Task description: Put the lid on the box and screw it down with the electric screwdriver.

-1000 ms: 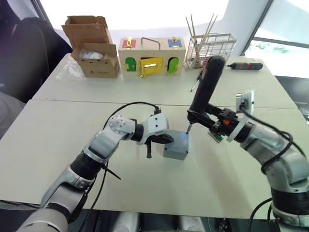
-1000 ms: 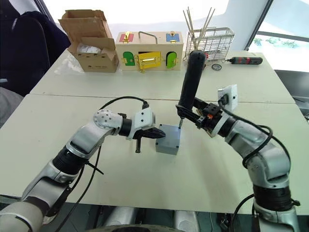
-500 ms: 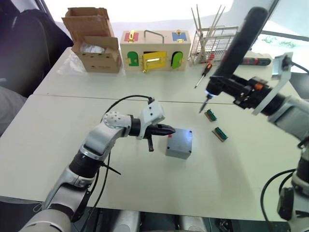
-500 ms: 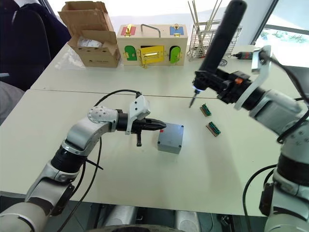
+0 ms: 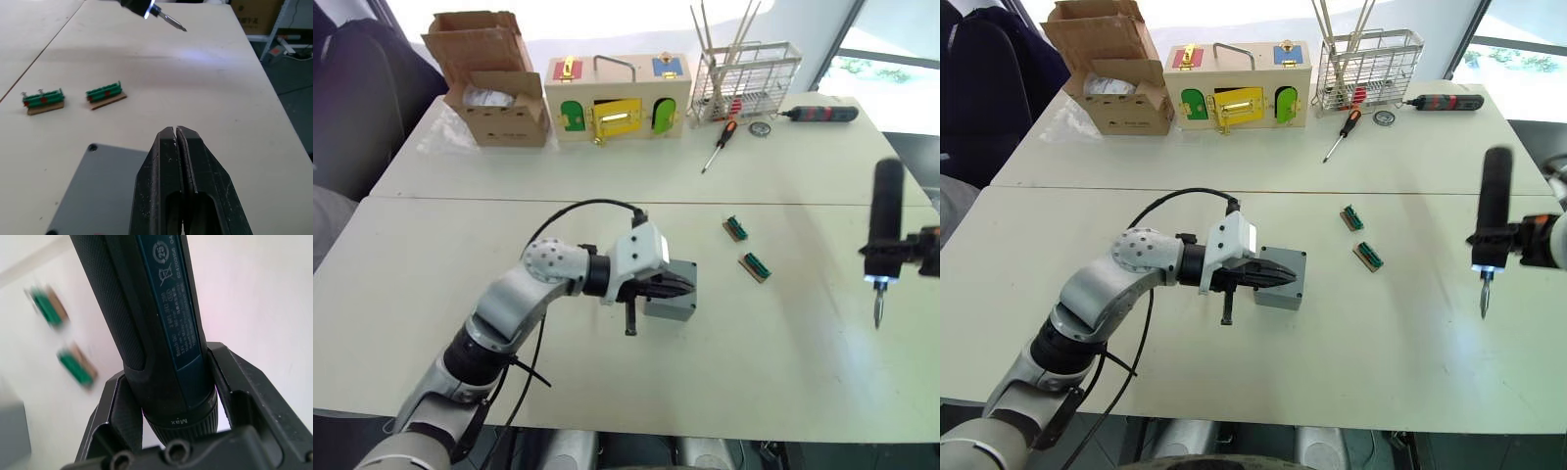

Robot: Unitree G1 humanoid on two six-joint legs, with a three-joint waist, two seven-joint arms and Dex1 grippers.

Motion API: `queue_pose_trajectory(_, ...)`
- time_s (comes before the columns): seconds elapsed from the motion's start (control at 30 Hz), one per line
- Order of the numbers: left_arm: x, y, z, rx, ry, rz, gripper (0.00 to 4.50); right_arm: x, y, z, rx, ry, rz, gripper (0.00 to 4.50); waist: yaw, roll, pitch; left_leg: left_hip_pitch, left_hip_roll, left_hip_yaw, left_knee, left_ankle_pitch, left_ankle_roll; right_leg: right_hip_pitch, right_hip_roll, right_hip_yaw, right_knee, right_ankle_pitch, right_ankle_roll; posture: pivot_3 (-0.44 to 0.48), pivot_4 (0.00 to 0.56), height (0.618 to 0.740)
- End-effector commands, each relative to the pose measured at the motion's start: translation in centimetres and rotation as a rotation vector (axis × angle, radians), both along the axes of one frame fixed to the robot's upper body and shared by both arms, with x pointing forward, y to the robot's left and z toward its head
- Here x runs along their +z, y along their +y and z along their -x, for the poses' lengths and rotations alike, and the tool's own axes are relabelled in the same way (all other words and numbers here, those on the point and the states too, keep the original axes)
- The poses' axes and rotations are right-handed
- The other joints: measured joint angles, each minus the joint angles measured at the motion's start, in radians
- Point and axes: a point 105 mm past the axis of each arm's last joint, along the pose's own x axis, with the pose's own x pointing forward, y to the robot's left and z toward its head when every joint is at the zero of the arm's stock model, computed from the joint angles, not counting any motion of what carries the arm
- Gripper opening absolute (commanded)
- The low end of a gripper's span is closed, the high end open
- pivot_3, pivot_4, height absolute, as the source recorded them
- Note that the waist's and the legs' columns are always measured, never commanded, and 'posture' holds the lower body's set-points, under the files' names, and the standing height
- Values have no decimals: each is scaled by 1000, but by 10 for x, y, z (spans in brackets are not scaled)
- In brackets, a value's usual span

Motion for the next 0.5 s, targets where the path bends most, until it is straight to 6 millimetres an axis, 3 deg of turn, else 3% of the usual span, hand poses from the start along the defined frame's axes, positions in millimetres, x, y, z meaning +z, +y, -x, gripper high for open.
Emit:
queue_pose_trajectory(0.03, 5, -8, 7, -13, -22, 34, 0, 7, 0, 2, 7, 27, 3, 1774, 1, 0, 0, 0, 0, 0, 1, 0, 0, 0, 0, 0, 1, 1, 1, 0, 150, 730)
queue_pose_trajectory(0.27, 0, -11, 5, 32, -1, 55, 0, -22, -9, -6, -11, 80, -3, 1774, 5, 0, 1, -1, -1, -1, 6, -1, 1, 1, 0, 0, 2, 1, 2, 0, 150, 730)
queue_pose_trajectory(0.5, -5, -10, 4, 49, 16, 49, 0, -31, -12, -15, -32, 105, 19, 1774, 4, 1, 1, -1, -1, 0, 8, 2, -3, 1, 0, 0, 3, 1, 2, 0, 150, 730)
